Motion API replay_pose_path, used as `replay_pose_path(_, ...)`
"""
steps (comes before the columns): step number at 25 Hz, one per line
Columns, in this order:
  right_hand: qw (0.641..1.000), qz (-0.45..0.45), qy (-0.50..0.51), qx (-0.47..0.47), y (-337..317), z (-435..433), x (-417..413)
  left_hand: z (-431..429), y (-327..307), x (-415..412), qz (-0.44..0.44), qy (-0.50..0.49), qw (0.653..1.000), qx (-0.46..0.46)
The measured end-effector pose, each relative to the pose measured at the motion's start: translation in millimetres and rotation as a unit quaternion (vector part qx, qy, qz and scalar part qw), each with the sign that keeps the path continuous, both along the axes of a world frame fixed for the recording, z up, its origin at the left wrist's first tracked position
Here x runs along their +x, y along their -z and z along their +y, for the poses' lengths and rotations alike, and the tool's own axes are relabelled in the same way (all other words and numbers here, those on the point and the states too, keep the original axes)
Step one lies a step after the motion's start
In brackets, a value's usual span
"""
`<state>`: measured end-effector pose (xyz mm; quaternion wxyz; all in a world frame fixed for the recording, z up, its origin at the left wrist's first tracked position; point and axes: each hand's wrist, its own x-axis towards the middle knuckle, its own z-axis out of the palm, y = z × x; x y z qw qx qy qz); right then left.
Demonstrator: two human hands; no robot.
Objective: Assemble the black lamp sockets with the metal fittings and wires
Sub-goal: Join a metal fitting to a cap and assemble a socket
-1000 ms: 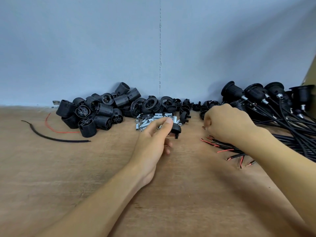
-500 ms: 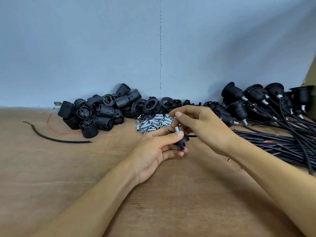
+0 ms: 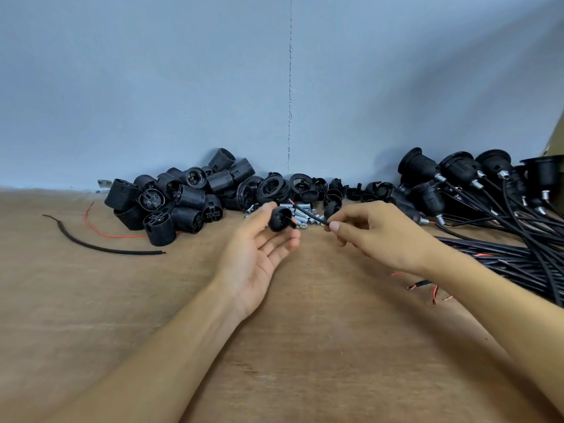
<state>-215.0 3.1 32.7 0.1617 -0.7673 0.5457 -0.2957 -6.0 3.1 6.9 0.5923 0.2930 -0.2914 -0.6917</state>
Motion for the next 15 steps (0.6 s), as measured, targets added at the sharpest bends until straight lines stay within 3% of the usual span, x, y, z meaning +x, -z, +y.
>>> replay_pose_path(2, 0.998, -0.029, 0.012, -0.05, 7, 2, 4, -2, -1, 1, 0.032, -0.049, 0.998, 0.014)
replay_pose_path(6, 0.994, -0.099, -0.017, -0.05, 10, 5, 5, -1, -2, 1, 0.058, -0.078, 0.994, 0.039)
replay_pose_path(9, 0.988, -0.135, -0.042, -0.056, 6, 8, 4, -1, 1, 1, 0.032, -0.065, 0.997, 0.034)
replay_pose_path(15, 0.989, -0.121, -0.056, -0.058, 5, 13, 9, 0, 6, 1, -0.018, 0.006, 1.0, 0.002)
